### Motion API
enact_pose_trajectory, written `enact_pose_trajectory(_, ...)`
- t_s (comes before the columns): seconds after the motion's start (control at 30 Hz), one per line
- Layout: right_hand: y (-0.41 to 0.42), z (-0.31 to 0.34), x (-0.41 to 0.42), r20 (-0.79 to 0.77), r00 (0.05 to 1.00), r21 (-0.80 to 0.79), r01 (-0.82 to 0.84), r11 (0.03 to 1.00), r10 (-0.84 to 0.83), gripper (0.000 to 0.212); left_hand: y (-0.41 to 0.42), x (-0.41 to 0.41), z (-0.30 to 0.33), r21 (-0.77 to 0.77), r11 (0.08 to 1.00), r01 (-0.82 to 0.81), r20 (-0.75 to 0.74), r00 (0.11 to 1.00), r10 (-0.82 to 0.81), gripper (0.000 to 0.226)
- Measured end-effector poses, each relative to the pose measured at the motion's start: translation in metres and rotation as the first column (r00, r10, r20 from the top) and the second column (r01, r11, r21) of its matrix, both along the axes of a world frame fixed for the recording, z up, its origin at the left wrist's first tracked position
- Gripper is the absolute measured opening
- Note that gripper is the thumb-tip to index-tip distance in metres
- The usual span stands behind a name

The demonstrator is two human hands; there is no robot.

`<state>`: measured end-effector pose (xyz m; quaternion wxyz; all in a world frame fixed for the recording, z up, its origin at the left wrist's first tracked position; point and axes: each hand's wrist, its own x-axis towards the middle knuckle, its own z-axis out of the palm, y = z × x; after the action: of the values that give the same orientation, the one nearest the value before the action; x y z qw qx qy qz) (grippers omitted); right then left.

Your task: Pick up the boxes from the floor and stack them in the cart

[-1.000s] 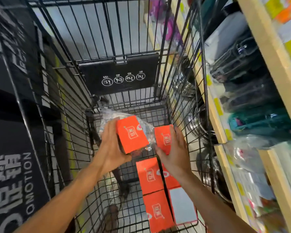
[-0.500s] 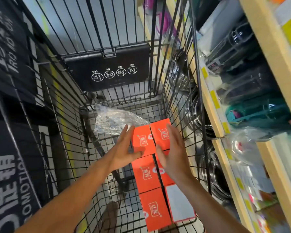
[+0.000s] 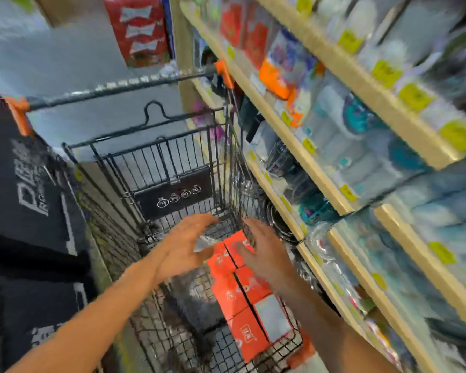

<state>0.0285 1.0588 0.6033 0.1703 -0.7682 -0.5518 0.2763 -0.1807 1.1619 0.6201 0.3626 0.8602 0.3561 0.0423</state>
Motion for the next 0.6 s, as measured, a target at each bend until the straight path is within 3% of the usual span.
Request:
enact_pose_trajectory(0.13, -0.034, 0.06, 0.007, 0.074, 0.997, 0.014, 0.001, 1.0, -0.002, 0.07, 0.003, 0.014, 0.055, 0.163, 0.971, 0.177, 0.032, 0.982, -0.185, 0.068)
enact_pose_trajectory(0.33, -0.114, 0.137, 0.04, 0.172, 0.973, 0.131, 0.135, 0.982, -0.157, 0.072, -0.031, 0.062, 0.133, 0.422, 0.797, 0.432, -0.083, 0.894, -0.44, 0.071)
enact_pose_trajectory(0.4, -0.145, 0.157, 0.054, 0.202, 0.964, 0.097, 0.156, 0.983, -0.173, 0.087, -0.052, 0.077, 0.153, 0.446, 0.765, 0.465, -0.118, 0.878, -0.465, 0.076)
enact_pose_trajectory(0.5, -0.204, 0.184, 0.075, 0.263, 0.939, 0.077, 0.21, 0.975, -0.223, 0.083, -0.097, 0.102, 0.176, 0.454, 0.731, 0.509, -0.181, 0.856, -0.484, 0.087)
enact_pose_trajectory(0.6, -0.27, 0.201, 0.088, 0.28, 0.916, 0.102, 0.269, 0.958, -0.287, 0.098, -0.153, 0.124, 0.196, 0.456, 0.701, 0.548, -0.221, 0.833, -0.508, 0.097)
